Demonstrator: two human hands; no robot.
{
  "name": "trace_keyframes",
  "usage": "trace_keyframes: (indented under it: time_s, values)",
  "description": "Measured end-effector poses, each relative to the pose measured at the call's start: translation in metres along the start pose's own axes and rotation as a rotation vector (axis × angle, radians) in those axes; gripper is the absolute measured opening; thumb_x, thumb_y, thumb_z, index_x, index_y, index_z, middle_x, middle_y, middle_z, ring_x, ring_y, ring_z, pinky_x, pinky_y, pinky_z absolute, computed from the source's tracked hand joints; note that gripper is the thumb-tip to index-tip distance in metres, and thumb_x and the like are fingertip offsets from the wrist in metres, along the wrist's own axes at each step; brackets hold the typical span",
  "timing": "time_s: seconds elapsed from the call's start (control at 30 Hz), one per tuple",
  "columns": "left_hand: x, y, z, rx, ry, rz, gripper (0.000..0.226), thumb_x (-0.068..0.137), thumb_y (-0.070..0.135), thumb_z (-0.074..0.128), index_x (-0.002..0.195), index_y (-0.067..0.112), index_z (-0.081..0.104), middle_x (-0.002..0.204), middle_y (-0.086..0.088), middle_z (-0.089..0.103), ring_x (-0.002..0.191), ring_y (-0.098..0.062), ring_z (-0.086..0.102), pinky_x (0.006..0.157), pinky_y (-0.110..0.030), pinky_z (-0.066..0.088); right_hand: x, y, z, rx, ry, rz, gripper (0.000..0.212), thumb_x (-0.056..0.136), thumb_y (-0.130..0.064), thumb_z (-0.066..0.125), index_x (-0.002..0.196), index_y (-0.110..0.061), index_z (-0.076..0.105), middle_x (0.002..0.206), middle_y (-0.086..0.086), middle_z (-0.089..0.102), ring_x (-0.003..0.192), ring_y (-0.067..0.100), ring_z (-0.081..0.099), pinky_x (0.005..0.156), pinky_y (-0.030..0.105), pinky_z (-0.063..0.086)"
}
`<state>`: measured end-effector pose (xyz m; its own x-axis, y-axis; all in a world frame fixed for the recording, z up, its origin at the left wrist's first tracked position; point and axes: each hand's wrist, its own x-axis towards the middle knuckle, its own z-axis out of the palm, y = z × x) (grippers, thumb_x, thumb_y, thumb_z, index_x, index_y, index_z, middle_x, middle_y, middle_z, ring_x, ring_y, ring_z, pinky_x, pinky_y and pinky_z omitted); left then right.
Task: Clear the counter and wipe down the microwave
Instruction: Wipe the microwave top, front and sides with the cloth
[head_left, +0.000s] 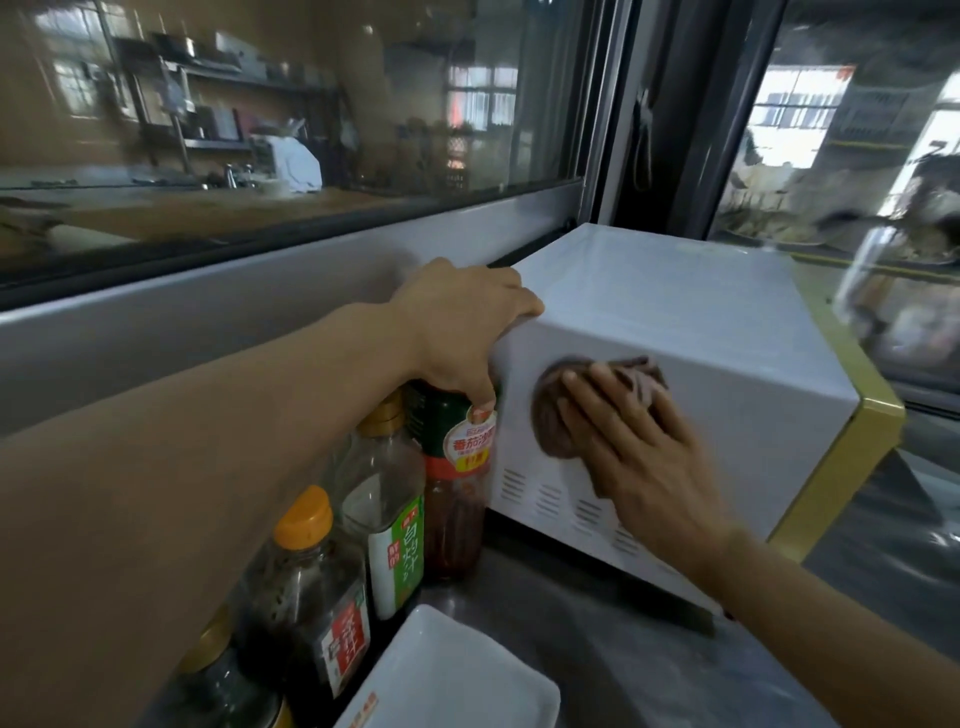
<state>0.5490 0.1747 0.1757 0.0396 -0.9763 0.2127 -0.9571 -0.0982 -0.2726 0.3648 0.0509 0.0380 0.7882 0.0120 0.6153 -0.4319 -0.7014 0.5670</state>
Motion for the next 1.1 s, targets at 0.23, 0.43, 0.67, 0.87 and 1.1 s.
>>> trace_keyframes:
  time_s: [0.23, 0.43, 0.67, 0.87, 1.1]
  values:
    - [0.001, 0.007, 0.007, 0.072, 0.06, -0.037, 0.089, 0.062, 0.056, 0.073, 0.138, 0.03, 0.034, 0.128, 0.005, 0.046, 0.117, -0.017, 0.045, 0.095, -0.042, 0.033, -0.039, -0.031, 0.021, -0.075, -0.207, -0.23, 0.064, 0.076, -0.017, 0.051, 0.14, -0.018, 0.044, 0.148, 0.005, 0.037, 0.137, 0.026, 0.034, 0.116, 0.043, 0.001]
    - [-0.003, 0.02, 0.012, 0.199, 0.055, -0.062, 0.095, 0.07, 0.055, 0.068, 0.146, 0.03, 0.017, 0.133, 0.0, 0.04, 0.122, -0.021, 0.042, 0.104, -0.048, 0.026, -0.073, -0.008, 0.002, -0.11, -0.284, -0.27, 0.059, 0.078, -0.021, 0.049, 0.137, -0.018, 0.047, 0.143, 0.002, 0.046, 0.132, 0.021, 0.045, 0.118, 0.039, -0.003]
    - [-0.002, 0.06, 0.032, 0.146, 0.16, -0.185, 0.095, 0.076, 0.052, 0.063, 0.147, 0.026, 0.006, 0.152, -0.012, 0.013, 0.14, -0.029, 0.015, 0.113, -0.055, 0.006, -0.055, 0.058, -0.023, -0.075, 0.081, 0.13, 0.055, 0.094, -0.009, 0.028, 0.148, -0.016, 0.028, 0.156, 0.006, 0.02, 0.146, 0.027, 0.011, 0.119, 0.045, 0.005]
    - [0.009, 0.083, 0.048, 0.101, 0.255, -0.259, 0.096, 0.075, 0.049, 0.065, 0.146, 0.025, 0.004, 0.151, -0.013, 0.017, 0.141, -0.029, 0.018, 0.113, -0.054, 0.006, -0.124, 0.018, 0.003, -0.1, -0.259, -0.246, 0.077, 0.071, -0.018, 0.053, 0.145, -0.02, 0.031, 0.151, 0.0, 0.029, 0.143, 0.02, 0.017, 0.115, 0.04, 0.004]
    - [0.007, 0.088, 0.052, 0.059, 0.27, -0.27, 0.099, 0.074, 0.048, 0.064, 0.144, 0.026, -0.002, 0.152, -0.012, 0.011, 0.142, -0.029, 0.011, 0.114, -0.047, 0.012, -0.104, 0.078, -0.033, -0.083, 0.072, 0.043, 0.052, 0.094, -0.01, 0.033, 0.146, -0.016, 0.03, 0.16, 0.003, 0.009, 0.147, 0.023, 0.01, 0.118, 0.042, 0.009]
